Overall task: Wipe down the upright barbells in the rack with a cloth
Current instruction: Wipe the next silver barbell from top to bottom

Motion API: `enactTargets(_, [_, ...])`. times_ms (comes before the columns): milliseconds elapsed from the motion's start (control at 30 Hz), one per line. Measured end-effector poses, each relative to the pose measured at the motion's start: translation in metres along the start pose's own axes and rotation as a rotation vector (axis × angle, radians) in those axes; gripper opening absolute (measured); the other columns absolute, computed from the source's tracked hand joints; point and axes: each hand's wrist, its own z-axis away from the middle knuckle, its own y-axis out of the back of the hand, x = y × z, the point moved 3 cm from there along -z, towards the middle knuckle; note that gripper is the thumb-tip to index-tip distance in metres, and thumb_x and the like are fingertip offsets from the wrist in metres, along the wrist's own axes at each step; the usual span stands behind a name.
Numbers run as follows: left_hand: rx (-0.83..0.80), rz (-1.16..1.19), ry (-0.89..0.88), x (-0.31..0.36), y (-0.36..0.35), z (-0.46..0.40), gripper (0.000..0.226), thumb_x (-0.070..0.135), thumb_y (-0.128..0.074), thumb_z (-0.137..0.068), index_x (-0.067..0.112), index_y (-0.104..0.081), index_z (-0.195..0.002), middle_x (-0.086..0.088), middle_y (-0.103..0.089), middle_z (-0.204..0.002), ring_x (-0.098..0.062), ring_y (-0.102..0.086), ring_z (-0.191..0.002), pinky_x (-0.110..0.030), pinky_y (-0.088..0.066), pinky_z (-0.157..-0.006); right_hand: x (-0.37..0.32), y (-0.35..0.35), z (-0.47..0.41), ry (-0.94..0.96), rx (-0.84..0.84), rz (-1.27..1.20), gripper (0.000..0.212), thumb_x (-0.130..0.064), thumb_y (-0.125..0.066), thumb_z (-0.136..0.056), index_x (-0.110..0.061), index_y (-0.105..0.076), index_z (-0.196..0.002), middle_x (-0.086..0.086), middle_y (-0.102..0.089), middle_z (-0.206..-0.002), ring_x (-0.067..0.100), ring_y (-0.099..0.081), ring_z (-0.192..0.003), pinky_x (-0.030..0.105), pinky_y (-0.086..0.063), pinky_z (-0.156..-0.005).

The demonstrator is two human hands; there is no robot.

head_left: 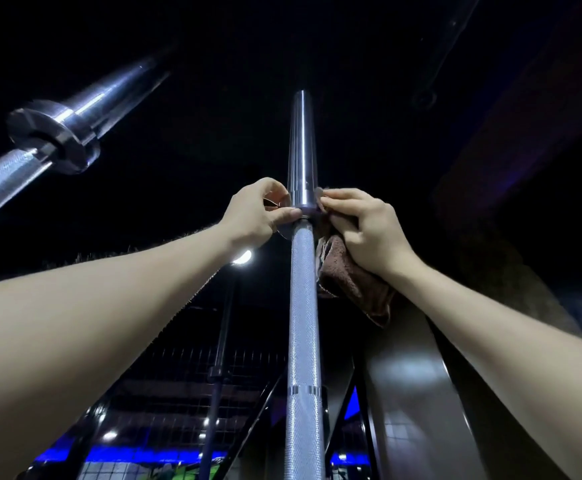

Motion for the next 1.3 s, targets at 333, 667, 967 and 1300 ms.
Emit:
enactTargets(333, [-0.038, -0.273, -0.043, 0.011, 0.002, 0.007, 0.033, 0.032, -0.069, -0.085, 0.016, -0.054, -0.11, 0.001, -0.055, -0.112, -0.014, -0.056, -0.102, -0.027, -0.047, -0.092, 0.0, -0.001, -0.004, -0.102, -0.045, 0.018, 0.018, 0.002, -0.055, -0.089, 0.004, -0.071, -0.098, 0.012, -0.068, -0.109, 0.023, -0.061, -0.104, 0.024, -0.045, -0.09])
enactTargets(667, [0.059, -0.559, -0.218, 0.052, -0.003, -0.002, 0.039, 0.026, -0.078, -0.075, 0.013, -0.065, -0.11, -0.004, -0.051, -0.104, -0.018, -0.053, -0.093, -0.026, -0.047, -0.079, 0.006, -0.006, 0.0, -0.151, 0.03, -0.136, 0.02, -0.002, -0.056, -0.089, -0.01, -0.074, -0.093, -0.015, -0.063, -0.081, -0.002, -0.056, -0.078, 0.012, -0.04, -0.073])
enactTargets(967, [0.068, 0.092, 0.037, 0.011, 0.015, 0.011, 0.024, 0.011, -0.074, -0.079, 0.019, -0.064, -0.1, -0.003, -0.067, -0.102, -0.018, -0.064, -0.098, -0.039, -0.051, -0.092, -0.008, -0.01, -0.009, -0.12, 0.067, -0.127, 0.023, -0.002, -0.057, -0.09, -0.009, -0.073, -0.104, -0.01, -0.061, -0.099, 0.002, -0.054, -0.095, -0.002, -0.036, -0.08])
enactTargets(1300, [0.114, -0.639, -0.256, 0.053, 0.012, 0.004, 0.028, 0.017, -0.076, -0.077, 0.013, -0.065, -0.102, -0.007, -0.054, -0.106, -0.024, -0.054, -0.097, -0.037, -0.048, -0.086, -0.019, -0.019, -0.013, -0.073, 0.131, -0.231, 0.025, -0.001, -0.057, -0.09, -0.008, -0.071, -0.111, -0.009, -0.063, -0.105, 0.002, -0.057, -0.098, 0.003, -0.039, -0.089])
